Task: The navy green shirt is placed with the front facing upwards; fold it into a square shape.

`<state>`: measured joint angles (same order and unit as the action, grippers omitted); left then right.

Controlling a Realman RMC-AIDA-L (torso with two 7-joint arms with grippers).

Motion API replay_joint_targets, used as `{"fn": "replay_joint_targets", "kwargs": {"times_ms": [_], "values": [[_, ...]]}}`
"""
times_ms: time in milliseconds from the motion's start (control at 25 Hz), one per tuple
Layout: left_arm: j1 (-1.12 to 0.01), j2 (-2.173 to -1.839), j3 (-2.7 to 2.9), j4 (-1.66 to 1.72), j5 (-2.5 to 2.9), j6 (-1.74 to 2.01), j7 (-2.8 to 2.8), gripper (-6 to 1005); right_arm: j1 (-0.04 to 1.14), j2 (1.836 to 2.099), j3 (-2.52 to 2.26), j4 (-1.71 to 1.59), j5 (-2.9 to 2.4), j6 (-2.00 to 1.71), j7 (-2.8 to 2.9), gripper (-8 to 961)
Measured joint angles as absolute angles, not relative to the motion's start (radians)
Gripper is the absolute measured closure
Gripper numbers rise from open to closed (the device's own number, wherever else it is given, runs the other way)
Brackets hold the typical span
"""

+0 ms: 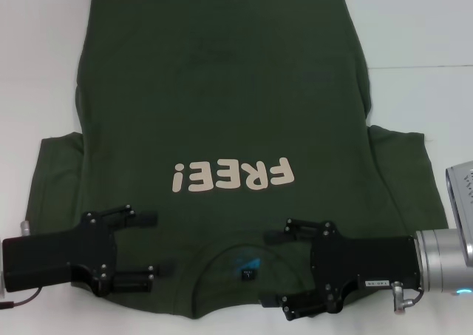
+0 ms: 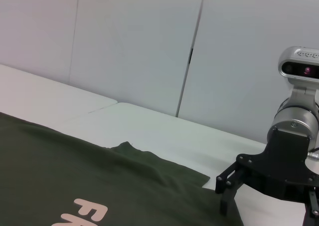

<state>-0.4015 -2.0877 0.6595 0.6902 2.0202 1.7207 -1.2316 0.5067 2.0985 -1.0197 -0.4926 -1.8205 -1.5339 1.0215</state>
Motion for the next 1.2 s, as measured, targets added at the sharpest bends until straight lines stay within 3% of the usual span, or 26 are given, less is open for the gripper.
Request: {"fn": "replay_joint_targets", "kwargs": {"times_ms": [800, 1200], "values": [[-0.402, -2.089, 0.667, 0.690, 2.020, 1.730, -1.233, 112, 0.499, 2.097, -0.999, -0.512, -1.799, -1.518, 1.079, 12], [-0.418, -2.094, 0.669, 0.690, 2.020, 1.722, -1.229, 111, 0.486, 2.088, -0.899, -0.881, -1.838, -1.378, 1.618, 12]]}}
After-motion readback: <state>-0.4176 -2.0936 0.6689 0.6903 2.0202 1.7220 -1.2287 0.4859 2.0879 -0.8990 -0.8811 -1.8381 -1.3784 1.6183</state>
